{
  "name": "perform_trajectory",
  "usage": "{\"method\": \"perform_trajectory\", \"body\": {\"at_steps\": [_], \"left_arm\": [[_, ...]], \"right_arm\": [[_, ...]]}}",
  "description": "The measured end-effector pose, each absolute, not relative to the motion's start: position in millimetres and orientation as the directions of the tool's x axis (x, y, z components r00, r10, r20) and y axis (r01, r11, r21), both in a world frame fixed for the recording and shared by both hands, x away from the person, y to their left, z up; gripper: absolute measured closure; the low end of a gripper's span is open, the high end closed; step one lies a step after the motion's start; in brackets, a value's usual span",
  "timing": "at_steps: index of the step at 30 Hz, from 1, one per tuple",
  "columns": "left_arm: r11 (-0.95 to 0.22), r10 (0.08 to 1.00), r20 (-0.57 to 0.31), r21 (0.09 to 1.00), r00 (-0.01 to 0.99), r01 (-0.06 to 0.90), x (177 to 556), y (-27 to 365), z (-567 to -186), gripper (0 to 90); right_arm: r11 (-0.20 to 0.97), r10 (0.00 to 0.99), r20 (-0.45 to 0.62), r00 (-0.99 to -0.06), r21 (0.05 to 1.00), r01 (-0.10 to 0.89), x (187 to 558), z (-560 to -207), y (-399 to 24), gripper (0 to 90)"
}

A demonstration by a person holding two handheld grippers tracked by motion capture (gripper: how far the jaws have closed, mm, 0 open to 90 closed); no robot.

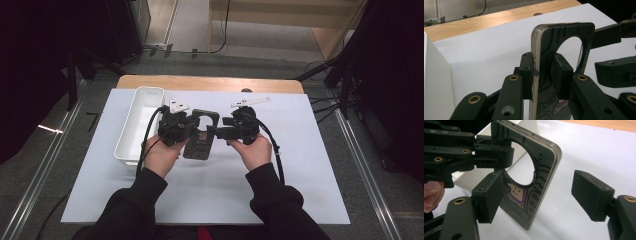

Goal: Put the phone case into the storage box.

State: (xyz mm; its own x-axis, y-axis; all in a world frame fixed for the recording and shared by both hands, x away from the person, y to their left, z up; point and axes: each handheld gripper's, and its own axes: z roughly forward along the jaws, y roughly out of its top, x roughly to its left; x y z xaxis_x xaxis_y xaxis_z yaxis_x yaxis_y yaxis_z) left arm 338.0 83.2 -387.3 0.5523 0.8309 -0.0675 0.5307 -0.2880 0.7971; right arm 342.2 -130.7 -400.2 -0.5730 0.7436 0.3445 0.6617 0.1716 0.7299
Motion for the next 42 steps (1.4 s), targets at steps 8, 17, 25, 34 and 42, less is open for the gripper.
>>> {"method": "perform_trajectory", "body": {"at_steps": [8,17,25,34,42], "left_arm": [[-0.281,0.828,-0.077,0.801,0.556,0.529,338,84,-386,72.0],[-0.281,0.815,-0.096,0.797,0.572,0.534,339,87,-383,72.0],[-0.272,0.806,-0.118,0.797,0.581,0.539,341,93,-381,72.0],[-0.26,0.797,-0.142,0.797,0.587,0.545,346,98,-379,71.9],[-0.255,0.789,-0.158,0.795,0.594,0.55,347,101,-376,72.0]], "right_arm": [[0.198,0.71,0.343,-0.615,0.741,0.642,333,-395,-133,17.6],[0.217,0.69,0.341,-0.639,0.745,0.631,327,-395,-139,17.0],[0.263,0.651,0.317,-0.689,0.758,0.597,320,-399,-144,17.0],[0.277,0.624,0.309,-0.717,0.771,0.573,312,-397,-153,17.0],[0.304,0.613,0.285,-0.737,0.776,0.553,303,-402,-162,17.1]]}}
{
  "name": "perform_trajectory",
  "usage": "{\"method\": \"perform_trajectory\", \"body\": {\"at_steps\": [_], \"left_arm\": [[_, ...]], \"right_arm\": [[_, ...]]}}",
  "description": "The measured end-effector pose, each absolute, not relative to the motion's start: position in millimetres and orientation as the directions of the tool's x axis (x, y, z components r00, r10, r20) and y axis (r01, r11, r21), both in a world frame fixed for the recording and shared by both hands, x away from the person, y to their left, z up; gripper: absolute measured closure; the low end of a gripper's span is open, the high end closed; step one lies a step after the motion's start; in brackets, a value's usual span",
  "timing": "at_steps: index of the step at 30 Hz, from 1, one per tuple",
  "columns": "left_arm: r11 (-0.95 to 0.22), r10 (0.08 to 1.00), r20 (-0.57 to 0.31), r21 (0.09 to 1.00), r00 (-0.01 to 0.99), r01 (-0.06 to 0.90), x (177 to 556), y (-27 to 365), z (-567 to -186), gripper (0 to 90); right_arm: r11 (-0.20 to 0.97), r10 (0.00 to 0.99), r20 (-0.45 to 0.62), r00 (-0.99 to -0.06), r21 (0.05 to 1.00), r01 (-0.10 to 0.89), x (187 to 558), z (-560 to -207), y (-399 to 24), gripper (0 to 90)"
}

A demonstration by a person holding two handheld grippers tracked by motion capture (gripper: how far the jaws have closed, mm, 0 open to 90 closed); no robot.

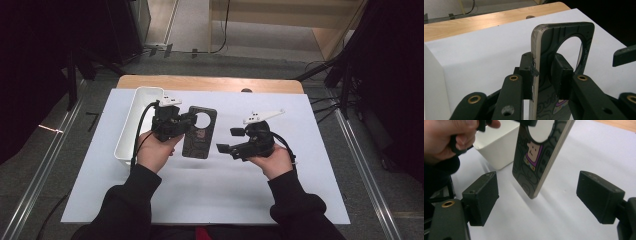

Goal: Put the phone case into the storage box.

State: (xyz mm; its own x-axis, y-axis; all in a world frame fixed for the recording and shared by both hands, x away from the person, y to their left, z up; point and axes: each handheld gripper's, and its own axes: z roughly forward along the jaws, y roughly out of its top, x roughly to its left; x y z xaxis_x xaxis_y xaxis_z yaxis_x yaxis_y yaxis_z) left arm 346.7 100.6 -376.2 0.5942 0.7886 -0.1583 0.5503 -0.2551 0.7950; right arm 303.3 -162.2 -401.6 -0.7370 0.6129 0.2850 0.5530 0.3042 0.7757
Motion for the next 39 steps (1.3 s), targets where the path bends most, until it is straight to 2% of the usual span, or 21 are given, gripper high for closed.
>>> {"method": "perform_trajectory", "body": {"at_steps": [15,29,39], "left_arm": [[-0.255,0.773,-0.177,0.793,0.609,0.554,348,106,-367,71.9],[-0.262,0.75,-0.2,0.786,0.631,0.56,348,114,-358,72.0],[-0.263,0.739,-0.207,0.787,0.641,0.558,349,120,-351,71.9]], "right_arm": [[0.286,0.626,0.287,-0.725,0.78,0.556,289,-416,-190,17.1],[0.293,0.613,0.273,-0.741,0.792,0.535,274,-430,-200,17.1],[0.299,0.619,0.289,-0.73,0.773,0.56,263,-441,-205,17.1]]}}
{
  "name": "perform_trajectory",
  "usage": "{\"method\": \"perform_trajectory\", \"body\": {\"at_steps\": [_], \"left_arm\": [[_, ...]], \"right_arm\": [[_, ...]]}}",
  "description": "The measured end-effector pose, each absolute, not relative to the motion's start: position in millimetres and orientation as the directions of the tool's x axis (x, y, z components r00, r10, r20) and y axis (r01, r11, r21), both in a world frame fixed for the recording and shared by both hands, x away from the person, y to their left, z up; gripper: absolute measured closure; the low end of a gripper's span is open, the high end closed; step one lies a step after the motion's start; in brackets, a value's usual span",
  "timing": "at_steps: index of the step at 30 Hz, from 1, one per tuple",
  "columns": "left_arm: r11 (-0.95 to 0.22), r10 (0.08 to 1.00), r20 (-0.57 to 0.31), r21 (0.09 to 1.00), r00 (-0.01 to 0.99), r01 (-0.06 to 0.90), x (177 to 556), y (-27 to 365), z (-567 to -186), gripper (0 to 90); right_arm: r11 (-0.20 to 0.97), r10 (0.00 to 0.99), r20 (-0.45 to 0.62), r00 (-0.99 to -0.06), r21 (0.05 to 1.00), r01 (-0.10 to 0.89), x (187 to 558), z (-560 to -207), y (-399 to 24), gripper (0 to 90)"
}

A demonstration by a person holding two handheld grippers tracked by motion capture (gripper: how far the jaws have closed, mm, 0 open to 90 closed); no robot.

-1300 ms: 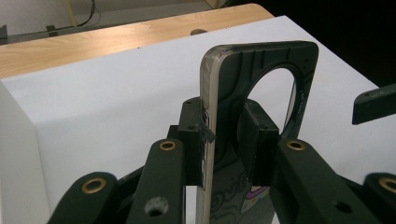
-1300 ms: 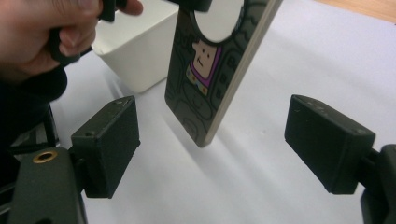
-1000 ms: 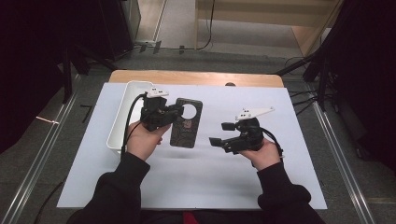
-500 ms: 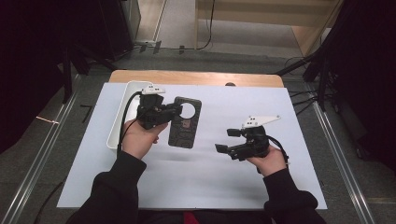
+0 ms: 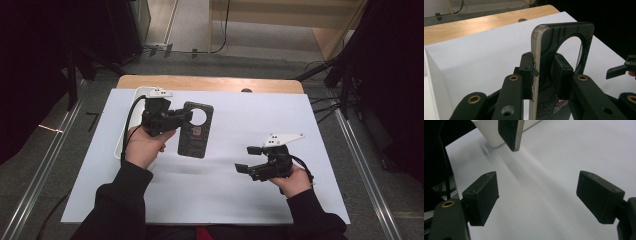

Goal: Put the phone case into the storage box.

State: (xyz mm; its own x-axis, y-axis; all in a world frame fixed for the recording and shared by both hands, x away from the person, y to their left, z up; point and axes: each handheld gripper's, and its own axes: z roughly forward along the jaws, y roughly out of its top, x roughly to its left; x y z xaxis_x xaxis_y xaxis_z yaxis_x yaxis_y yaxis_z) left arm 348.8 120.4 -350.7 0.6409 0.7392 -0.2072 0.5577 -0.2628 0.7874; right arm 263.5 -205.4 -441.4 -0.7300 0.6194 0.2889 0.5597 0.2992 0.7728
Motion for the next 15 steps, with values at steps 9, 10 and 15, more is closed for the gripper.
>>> {"method": "perform_trajectory", "body": {"at_steps": [9,10,15], "left_arm": [[-0.254,0.738,-0.222,0.783,0.637,0.568,351,131,-342,71.9],[-0.252,0.739,-0.221,0.785,0.636,0.566,351,132,-341,71.9],[-0.249,0.733,-0.229,0.786,0.641,0.566,352,138,-335,71.9]], "right_arm": [[0.295,0.628,0.3,-0.718,0.762,0.577,257,-452,-212,17.1],[0.293,0.63,0.302,-0.716,0.761,0.579,256,-453,-213,17.1],[0.285,0.635,0.314,-0.706,0.754,0.592,252,-457,-218,17.1]]}}
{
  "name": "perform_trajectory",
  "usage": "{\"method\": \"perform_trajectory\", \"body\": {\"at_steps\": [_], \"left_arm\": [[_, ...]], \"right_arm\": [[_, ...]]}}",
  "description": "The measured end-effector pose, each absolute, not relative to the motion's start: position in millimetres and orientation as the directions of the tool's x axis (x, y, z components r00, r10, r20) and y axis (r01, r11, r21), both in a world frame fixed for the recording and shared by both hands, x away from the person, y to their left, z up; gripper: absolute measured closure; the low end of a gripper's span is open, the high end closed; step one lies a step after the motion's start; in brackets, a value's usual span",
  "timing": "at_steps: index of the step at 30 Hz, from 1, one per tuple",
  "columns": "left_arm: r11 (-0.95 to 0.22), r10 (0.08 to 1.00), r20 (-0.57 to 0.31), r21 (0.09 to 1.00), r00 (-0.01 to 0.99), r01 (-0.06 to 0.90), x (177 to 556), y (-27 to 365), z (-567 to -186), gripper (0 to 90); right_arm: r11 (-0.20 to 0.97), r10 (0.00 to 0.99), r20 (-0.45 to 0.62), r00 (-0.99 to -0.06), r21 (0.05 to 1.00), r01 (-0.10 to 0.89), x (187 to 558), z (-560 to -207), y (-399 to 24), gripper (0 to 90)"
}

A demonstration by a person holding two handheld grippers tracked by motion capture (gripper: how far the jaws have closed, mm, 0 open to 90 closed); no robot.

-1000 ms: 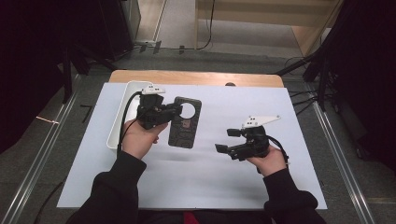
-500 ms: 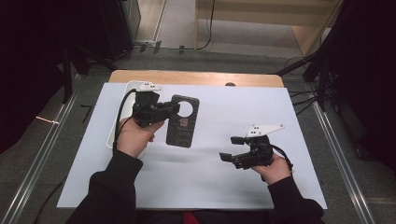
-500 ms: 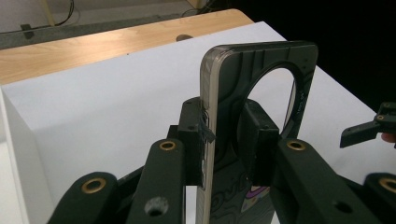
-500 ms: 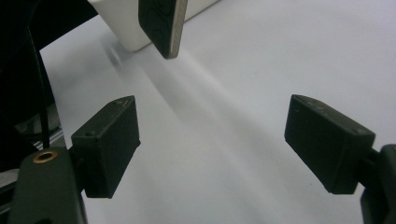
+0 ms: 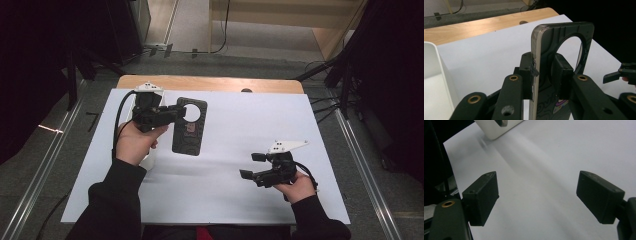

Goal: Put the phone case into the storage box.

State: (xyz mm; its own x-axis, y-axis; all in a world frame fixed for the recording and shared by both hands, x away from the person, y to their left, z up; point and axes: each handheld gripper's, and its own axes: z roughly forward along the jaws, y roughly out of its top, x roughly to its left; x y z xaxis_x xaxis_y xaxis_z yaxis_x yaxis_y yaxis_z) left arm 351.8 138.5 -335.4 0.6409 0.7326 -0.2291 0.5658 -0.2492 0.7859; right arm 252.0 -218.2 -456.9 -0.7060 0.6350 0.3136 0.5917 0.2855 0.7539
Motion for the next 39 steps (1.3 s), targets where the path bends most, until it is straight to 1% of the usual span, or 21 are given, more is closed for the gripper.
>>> {"method": "perform_trajectory", "body": {"at_steps": [4,8,15,27,39], "left_arm": [[-0.24,0.737,-0.231,0.789,0.635,0.565,352,144,-331,71.8],[-0.247,0.746,-0.213,0.791,0.631,0.56,353,148,-328,71.9],[-0.236,0.754,-0.211,0.798,0.623,0.555,355,157,-322,71.9],[-0.203,0.764,-0.214,0.816,0.608,0.542,360,173,-308,71.9],[-0.184,0.781,-0.214,0.818,0.587,0.544,374,184,-305,71.8]], "right_arm": [[0.283,0.642,0.322,-0.696,0.744,0.605,249,-461,-223,17.1],[0.277,0.647,0.322,-0.691,0.746,0.606,247,-463,-228,17.1],[0.272,0.654,0.315,-0.688,0.75,0.603,243,-463,-233,17.1],[0.28,0.659,0.308,-0.686,0.746,0.604,241,-466,-234,17.1],[0.275,0.655,0.318,-0.685,0.744,0.609,243,-467,-235,17.1]]}}
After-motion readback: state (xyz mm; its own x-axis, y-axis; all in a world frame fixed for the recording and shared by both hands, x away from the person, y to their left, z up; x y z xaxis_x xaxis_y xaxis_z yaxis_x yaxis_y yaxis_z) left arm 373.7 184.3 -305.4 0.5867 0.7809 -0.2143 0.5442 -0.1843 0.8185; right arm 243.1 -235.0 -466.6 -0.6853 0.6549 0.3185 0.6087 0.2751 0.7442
